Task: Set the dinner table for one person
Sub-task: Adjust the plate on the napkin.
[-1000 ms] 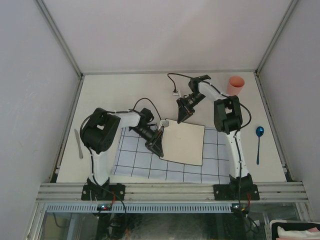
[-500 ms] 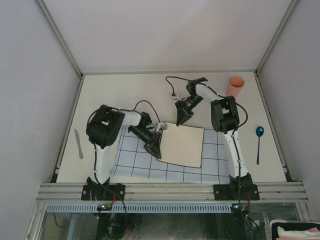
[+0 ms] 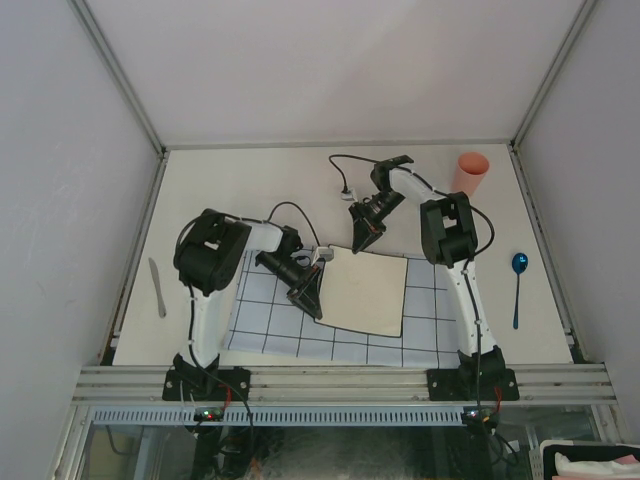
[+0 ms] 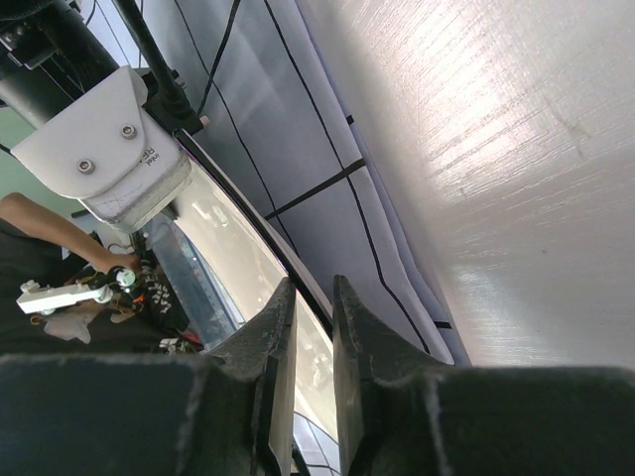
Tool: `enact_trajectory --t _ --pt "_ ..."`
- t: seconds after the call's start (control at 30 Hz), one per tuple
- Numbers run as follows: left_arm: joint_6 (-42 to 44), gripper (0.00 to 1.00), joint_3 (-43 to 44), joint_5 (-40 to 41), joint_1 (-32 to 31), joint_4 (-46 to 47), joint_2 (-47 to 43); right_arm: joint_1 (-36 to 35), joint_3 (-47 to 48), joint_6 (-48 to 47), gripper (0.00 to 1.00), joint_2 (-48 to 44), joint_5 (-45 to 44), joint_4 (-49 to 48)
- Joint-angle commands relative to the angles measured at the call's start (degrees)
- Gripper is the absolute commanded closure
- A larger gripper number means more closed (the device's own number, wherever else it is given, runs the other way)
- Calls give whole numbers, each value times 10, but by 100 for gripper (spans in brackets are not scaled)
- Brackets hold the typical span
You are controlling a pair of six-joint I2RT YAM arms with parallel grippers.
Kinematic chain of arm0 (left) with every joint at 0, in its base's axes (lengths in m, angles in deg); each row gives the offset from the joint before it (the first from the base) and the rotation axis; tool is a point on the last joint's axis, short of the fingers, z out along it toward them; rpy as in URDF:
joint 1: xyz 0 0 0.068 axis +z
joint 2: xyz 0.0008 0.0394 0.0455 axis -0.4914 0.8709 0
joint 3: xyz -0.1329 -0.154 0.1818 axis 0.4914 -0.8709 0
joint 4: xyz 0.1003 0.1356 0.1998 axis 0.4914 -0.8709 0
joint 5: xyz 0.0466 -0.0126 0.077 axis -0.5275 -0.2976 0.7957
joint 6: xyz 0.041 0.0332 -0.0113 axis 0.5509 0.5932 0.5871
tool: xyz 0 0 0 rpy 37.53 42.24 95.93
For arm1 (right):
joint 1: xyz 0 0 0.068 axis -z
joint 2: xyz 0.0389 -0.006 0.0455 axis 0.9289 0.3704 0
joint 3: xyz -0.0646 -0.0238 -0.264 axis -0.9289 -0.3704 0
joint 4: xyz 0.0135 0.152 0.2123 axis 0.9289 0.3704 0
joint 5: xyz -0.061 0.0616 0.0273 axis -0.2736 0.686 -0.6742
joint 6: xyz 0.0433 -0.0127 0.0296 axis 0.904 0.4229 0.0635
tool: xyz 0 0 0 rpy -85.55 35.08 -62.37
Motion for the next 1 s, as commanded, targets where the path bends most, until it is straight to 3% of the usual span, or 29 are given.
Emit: enact_trajectory --t 0.0,0.33,0.53,0.63,0.77,0.97 --pt "81 100 3 -39 -27 -19 -2 -14 32 20 100 5 28 -77" --pt "119 100 8 -63 -23 -31 -3 -43 49 29 100 29 32 -78" --pt "174 100 14 -78 -23 -86 4 -54 63 39 100 38 34 -85" --pt "226 100 24 -91 -22 -135 18 -59 73 41 100 43 34 -85" --pt "393 100 62 -131 -20 -298 69 -61 73 46 100 48 36 -88" --pt "408 100 62 -142 -15 -300 82 -64 70 41 100 50 36 -86"
